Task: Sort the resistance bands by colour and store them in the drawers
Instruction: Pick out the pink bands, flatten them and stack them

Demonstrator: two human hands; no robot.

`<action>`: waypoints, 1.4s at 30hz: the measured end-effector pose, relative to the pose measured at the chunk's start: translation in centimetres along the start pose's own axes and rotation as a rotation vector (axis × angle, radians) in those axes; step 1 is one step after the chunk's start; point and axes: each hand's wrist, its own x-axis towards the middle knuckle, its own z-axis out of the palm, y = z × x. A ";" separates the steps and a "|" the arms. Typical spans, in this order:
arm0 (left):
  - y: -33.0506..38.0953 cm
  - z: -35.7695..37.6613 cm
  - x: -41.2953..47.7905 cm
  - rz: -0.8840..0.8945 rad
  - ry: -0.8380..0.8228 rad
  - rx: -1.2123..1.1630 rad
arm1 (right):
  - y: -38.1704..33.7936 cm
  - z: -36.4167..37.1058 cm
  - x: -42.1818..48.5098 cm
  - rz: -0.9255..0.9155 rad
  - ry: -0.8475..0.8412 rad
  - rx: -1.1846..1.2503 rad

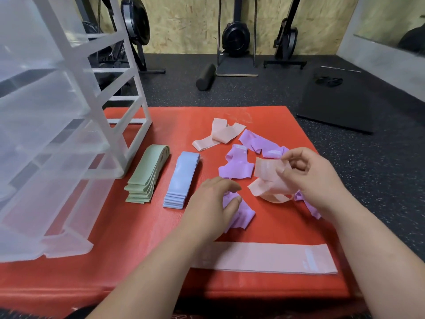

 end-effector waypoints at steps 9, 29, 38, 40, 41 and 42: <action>2.2 -0.1 0.9 -0.267 -0.075 -0.384 | -0.5 -0.3 -1.4 -0.012 -0.224 0.176; 3.7 0.2 2.3 -0.204 0.084 -0.693 | 0.3 0.6 -1.1 -0.123 -0.343 -0.321; 4.4 0.5 2.4 -0.163 0.043 -0.811 | -3.1 2.3 -1.5 -0.255 -0.087 0.012; 4.6 0.8 2.3 -0.099 -0.057 -0.765 | -4.2 2.5 -1.8 -0.288 -0.063 0.148; 4.8 0.8 2.2 -0.081 -0.099 -0.725 | -4.6 2.5 -1.9 -0.295 -0.048 0.200; 4.9 0.9 2.1 -0.072 -0.129 -0.694 | -4.8 2.5 -1.9 -0.294 -0.028 0.236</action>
